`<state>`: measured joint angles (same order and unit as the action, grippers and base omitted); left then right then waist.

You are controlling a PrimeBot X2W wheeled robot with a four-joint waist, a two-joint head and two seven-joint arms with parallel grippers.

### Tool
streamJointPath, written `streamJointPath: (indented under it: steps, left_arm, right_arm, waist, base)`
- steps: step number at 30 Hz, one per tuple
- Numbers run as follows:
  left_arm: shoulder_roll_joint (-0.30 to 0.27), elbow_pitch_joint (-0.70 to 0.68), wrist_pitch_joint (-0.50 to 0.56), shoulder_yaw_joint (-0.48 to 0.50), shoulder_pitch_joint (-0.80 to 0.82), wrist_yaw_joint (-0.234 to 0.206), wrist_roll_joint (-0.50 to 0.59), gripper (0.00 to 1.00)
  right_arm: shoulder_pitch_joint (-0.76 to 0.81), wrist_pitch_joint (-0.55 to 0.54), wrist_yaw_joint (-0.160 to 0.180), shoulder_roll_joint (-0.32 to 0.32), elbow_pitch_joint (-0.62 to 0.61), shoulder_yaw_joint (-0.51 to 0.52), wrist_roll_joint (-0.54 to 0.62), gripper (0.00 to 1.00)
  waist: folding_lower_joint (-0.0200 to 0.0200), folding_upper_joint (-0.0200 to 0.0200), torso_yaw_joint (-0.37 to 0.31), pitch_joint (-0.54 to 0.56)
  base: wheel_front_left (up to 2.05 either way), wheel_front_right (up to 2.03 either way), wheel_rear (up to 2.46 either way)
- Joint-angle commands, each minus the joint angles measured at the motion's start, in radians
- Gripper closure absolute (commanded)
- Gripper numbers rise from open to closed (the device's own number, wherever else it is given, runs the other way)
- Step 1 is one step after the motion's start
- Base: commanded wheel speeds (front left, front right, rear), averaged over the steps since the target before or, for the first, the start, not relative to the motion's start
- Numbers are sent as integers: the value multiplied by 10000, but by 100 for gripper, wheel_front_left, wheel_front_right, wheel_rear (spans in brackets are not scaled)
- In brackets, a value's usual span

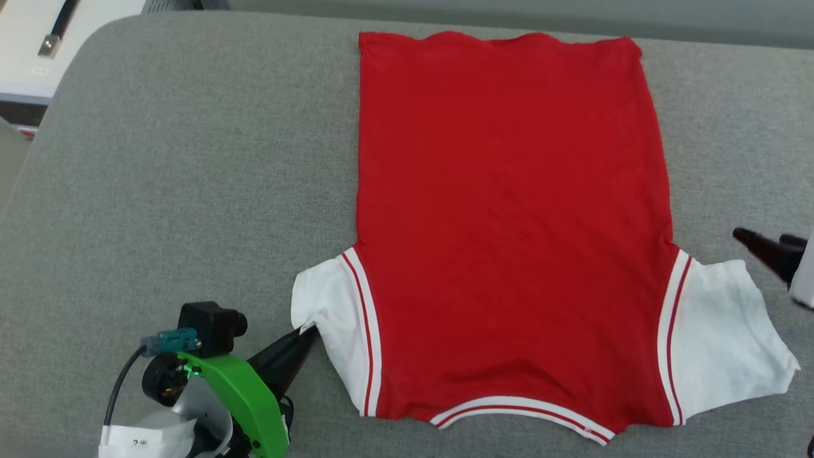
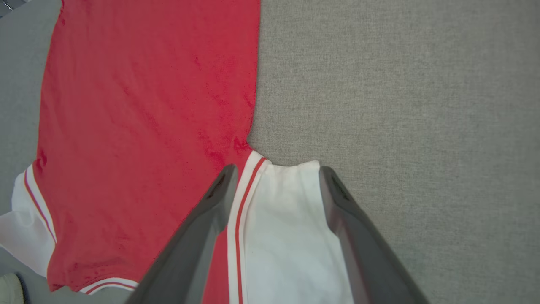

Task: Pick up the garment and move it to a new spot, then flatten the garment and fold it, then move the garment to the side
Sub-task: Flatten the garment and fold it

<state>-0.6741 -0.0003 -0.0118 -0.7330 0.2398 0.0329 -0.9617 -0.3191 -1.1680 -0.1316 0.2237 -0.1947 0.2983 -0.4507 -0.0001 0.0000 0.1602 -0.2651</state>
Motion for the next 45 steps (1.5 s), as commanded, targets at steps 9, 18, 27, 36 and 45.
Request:
streamJointPath:
  steps: [9, 18, 27, 36, 45]
  left_arm:
    - [-83, -1461, 366, -64, 598, -115, 213, 100]
    - [207, -1803, 254, -53, 1096, 60, 318, 100]
    - [536, -1708, 58, -184, 1397, 268, 447, 100]
    - [771, -1425, -139, -258, 1487, 383, 422, 100]
    - [910, -1223, -213, -323, 1574, 425, 420, 100]
  right_arm:
    - [-4524, -2111, 9, 1105, 1281, -795, 1301, 0]
    - [-7619, -2539, 9, 1337, 3427, -1127, 2551, 0]
    - [-9208, -2408, 9, 1592, 4960, -1178, 3516, 0]
    - [-9385, -2319, 9, 1759, 5833, -1548, 3956, 0]
    - [-9012, -2605, 9, 1959, 5939, -1963, 3676, 100]
  waist:
    - [1, 0, 1690, -2732]
    - [1, 0, 2479, -3914]
    - [1, 0, 3077, -4574]
    - [1, 0, 3302, -4763]
    - [1, 0, 3313, -4736]
  base:
    - [0, 0, 0]
    - [0, 0, 0]
    - [0, 0, 0]
    - [0, 0, 0]
    - [0, 0, 0]
